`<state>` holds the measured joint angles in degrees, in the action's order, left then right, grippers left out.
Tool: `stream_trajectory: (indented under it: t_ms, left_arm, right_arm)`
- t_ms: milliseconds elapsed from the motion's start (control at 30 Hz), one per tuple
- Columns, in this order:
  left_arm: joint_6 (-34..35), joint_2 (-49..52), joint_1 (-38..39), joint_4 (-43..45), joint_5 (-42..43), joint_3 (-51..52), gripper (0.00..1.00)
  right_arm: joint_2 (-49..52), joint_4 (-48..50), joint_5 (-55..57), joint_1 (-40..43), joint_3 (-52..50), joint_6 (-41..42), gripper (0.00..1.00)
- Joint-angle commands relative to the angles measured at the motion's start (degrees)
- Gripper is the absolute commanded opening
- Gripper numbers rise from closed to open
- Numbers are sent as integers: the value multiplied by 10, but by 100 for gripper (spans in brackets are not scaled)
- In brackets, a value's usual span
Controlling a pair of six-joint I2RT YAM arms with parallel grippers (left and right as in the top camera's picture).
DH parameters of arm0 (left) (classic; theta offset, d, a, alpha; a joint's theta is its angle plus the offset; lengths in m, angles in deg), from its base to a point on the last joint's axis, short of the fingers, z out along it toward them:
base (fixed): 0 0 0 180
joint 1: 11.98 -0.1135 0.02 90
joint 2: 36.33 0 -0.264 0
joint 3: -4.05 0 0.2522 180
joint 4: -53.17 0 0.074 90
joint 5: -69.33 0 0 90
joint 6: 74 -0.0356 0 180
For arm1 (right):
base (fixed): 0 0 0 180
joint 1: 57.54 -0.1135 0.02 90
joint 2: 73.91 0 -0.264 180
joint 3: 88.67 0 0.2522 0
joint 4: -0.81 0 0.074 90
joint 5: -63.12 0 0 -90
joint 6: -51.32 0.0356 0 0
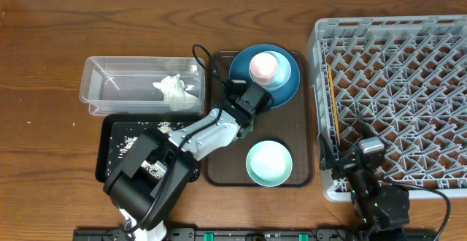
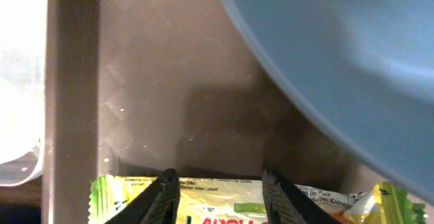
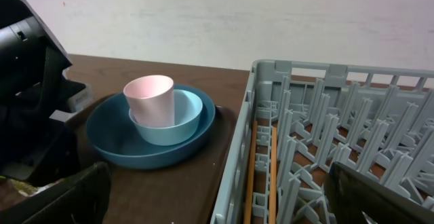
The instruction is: Sort waste into correct bins and load items into the dishwasher rack
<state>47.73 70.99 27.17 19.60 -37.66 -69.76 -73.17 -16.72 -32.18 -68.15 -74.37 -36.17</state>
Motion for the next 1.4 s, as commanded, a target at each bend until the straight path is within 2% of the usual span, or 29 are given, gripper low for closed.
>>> stream_trajectory:
  t_ms: [0, 100, 333, 600, 633, 733, 833, 867, 900, 1000, 1100, 1367]
  left_arm:
    - [-12, 10, -2, -28, -4, 7, 36]
    - [-10, -6, -2, -60, 8, 7, 33]
    - [-10, -70, -2, -117, 85, 7, 33]
    - [-11, -177, -2, -143, 88, 7, 34]
    - [-18, -191, -3, -142, 88, 7, 38]
    - [-63, -218, -3, -138, 64, 7, 39]
    - [-165, -218, -3, -141, 63, 7, 40]
    - [-188, -214, -3, -143, 63, 7, 39]
    - [-197, -211, -3, -145, 63, 7, 30]
    - [-209, -196, -4, -144, 62, 7, 15]
    - [-217, -178, -4, -135, 44, 7, 6]
    - [-249, -113, -4, -92, -20, 7, 7]
  right_arm:
    - [-1, -1, 4, -2, -2, -4, 99]
    - [-1, -1, 4, -2, -2, -4, 99]
    - [-1, -1, 4, -2, -2, -4, 99]
    - [-1, -1, 4, -2, -2, -4, 99]
    - [-1, -1, 4, -2, -2, -4, 99]
    - [-1, -1, 4, -2, -2, -4, 99]
    - [-1, -1, 4, -2, -2, -4, 99]
    - [-1, -1, 4, -2, -2, -4, 99]
    - [-1, -1, 4, -2, -2, -4, 99]
    - [-1, -1, 4, -2, -2, -4, 99]
    - [-1, -1, 4, -2, -2, -5, 99]
    - [-1, -1, 4, -2, -2, -4, 99]
